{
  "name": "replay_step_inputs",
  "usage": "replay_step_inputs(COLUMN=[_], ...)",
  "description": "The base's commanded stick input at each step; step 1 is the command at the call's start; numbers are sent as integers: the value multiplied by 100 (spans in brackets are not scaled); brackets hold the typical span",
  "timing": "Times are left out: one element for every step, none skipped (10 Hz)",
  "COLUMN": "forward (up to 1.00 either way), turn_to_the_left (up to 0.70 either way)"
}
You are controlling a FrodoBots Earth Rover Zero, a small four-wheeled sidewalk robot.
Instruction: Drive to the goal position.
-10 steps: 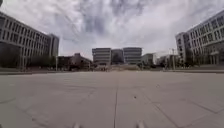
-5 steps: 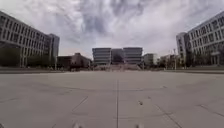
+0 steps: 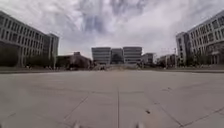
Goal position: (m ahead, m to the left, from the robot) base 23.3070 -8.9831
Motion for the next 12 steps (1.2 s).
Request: replay_step_inputs(forward=[70,70,70,70,70,70,70,70,70,70,70,70], turn_to_the_left=[0,0,0,0,0,0,0,0,0,0,0,0])
